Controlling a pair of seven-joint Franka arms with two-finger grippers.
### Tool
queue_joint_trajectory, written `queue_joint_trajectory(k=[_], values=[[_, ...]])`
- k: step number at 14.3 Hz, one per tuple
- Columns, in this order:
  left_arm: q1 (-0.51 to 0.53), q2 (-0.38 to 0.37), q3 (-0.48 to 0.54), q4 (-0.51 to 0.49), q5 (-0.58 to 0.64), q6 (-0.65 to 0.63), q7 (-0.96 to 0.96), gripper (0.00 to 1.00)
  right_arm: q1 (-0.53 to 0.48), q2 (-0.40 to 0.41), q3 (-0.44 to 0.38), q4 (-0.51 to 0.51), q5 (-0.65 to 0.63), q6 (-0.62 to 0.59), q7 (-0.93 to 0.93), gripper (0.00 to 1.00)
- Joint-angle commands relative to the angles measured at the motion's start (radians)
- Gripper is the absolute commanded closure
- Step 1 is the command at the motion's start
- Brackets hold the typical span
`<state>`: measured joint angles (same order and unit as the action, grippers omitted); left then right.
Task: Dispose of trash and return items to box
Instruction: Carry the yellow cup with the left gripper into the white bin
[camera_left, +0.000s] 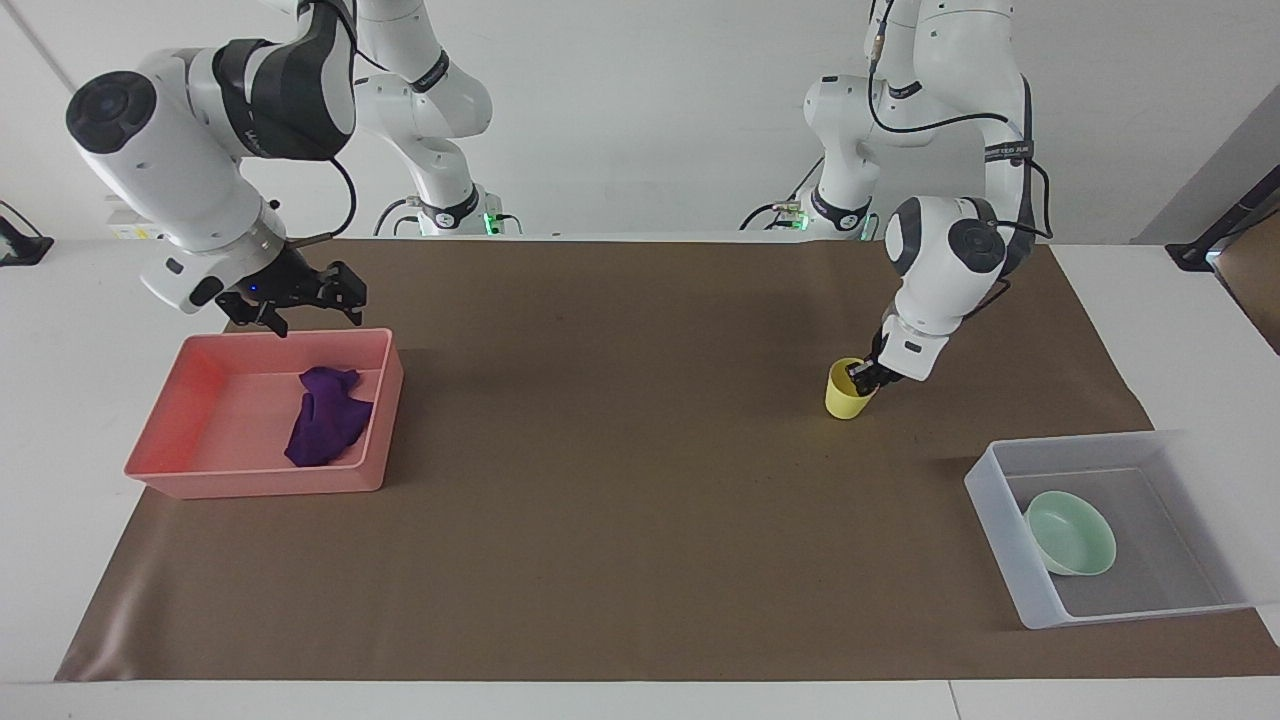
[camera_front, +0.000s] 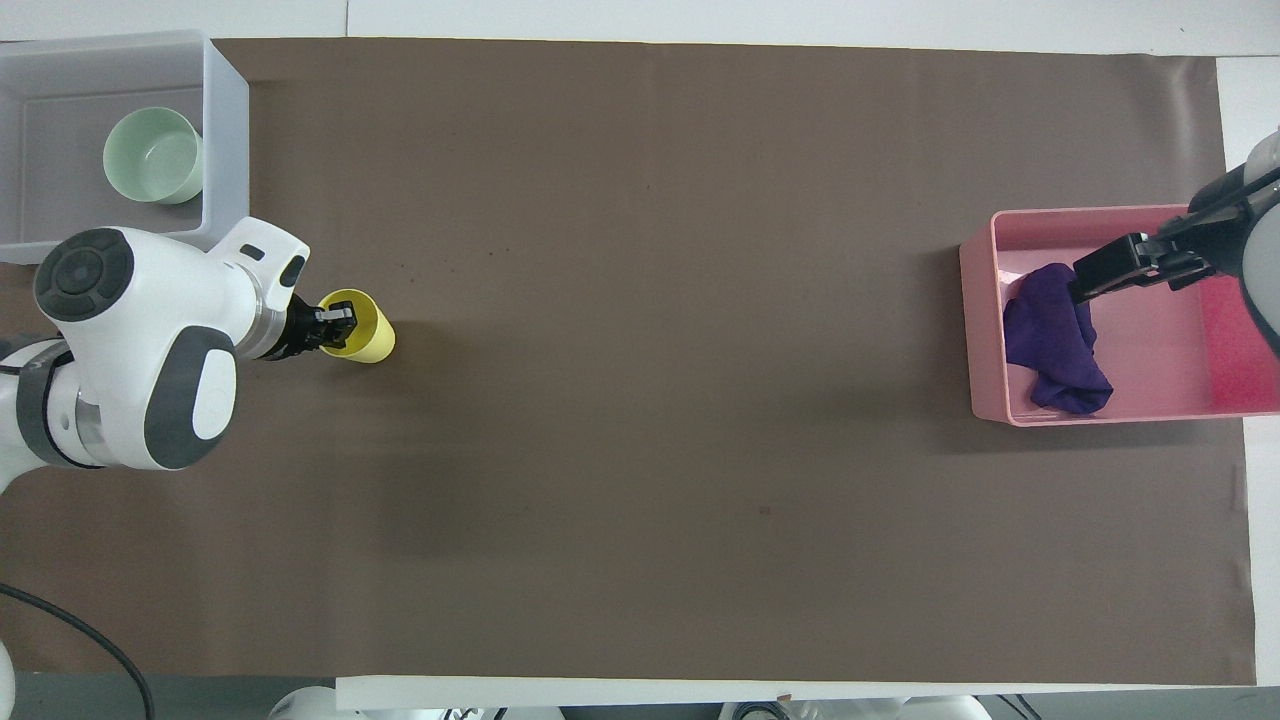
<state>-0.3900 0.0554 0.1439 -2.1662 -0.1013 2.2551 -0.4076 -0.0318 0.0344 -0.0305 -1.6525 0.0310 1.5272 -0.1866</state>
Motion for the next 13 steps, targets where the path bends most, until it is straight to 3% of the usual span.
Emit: queue_joint_trajectory(k=[1,3,5,7,9,13], values=[[0.035,0.061,0.013,0.345,-0.008,-0.293,-0.036,1.00,-0.010,-0.056,0.014,-0.003,-0.017,-0.074,0.015,0.01],[0.133,0.145,0.013,0.599,-0.035,-0.418,-0.036,1.00,-0.010,-0.080,0.040,-0.003,-0.037,-0.101,0.012,0.00],[0.280,0.258,0.011,0.733,-0.023,-0.414,-0.019,1.00,-0.010,-0.096,0.063,-0.004,-0.040,-0.114,0.015,0.00],[0.405,0.442,0.000,0.898,-0.032,-0.410,0.068,1.00,-0.013,-0.103,0.066,-0.003,-0.040,-0.095,0.016,0.00],[0.431,0.503,0.000,0.898,-0.034,-0.320,0.112,1.00,-0.014,-0.103,0.066,-0.003,-0.042,-0.068,0.012,0.00],[0.413,0.511,-0.001,0.674,-0.054,-0.091,0.141,1.00,-0.014,-0.106,0.066,-0.009,-0.042,-0.071,0.015,0.00]])
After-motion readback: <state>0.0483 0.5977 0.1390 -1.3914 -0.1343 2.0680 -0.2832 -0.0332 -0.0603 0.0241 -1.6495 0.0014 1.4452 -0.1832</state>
